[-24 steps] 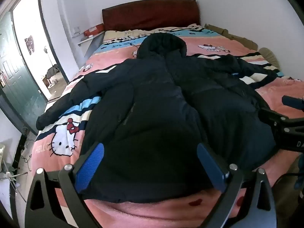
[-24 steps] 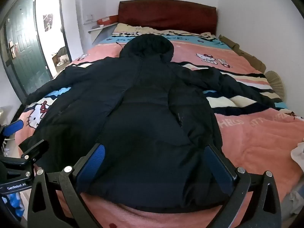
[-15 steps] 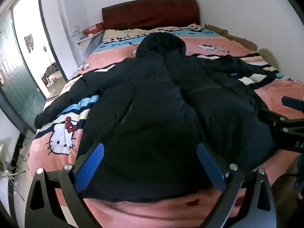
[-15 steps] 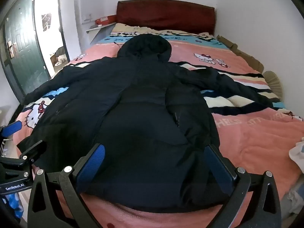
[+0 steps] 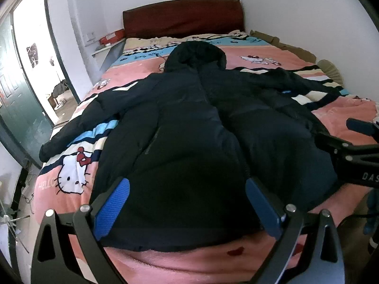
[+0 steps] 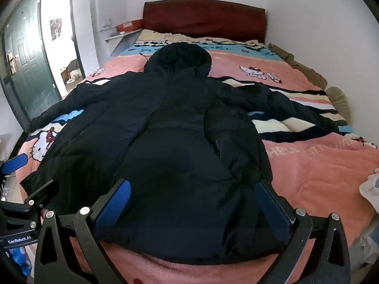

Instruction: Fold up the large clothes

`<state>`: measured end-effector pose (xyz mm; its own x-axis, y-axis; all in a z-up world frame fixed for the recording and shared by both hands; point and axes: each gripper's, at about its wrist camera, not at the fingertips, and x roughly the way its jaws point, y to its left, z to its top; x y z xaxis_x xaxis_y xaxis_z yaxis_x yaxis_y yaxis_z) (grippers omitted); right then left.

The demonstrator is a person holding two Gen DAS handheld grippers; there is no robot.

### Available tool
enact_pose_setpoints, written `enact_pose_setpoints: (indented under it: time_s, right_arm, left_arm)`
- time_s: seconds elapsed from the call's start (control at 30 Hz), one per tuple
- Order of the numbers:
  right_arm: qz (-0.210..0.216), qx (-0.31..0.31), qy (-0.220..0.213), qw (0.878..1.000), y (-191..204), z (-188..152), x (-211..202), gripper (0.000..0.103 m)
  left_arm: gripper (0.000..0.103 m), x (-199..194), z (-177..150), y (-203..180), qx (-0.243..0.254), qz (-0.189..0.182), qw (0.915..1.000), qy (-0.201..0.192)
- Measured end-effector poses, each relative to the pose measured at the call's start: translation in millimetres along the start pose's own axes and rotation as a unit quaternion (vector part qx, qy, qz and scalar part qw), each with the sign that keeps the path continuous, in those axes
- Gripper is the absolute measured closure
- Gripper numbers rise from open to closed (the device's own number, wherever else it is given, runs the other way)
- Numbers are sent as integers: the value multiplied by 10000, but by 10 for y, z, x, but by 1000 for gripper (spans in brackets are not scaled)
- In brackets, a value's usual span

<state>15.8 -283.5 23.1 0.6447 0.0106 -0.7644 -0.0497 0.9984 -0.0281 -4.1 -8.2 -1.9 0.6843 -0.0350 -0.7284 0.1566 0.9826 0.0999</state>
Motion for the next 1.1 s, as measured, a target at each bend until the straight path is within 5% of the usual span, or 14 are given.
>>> enact_pose_setpoints:
  time_s: [1.1]
  right_arm:
    - [-57, 64, 150, 9999, -7, -42, 130, 0]
  left_arm:
    - [3, 230, -65, 62, 158, -108, 9993, 308]
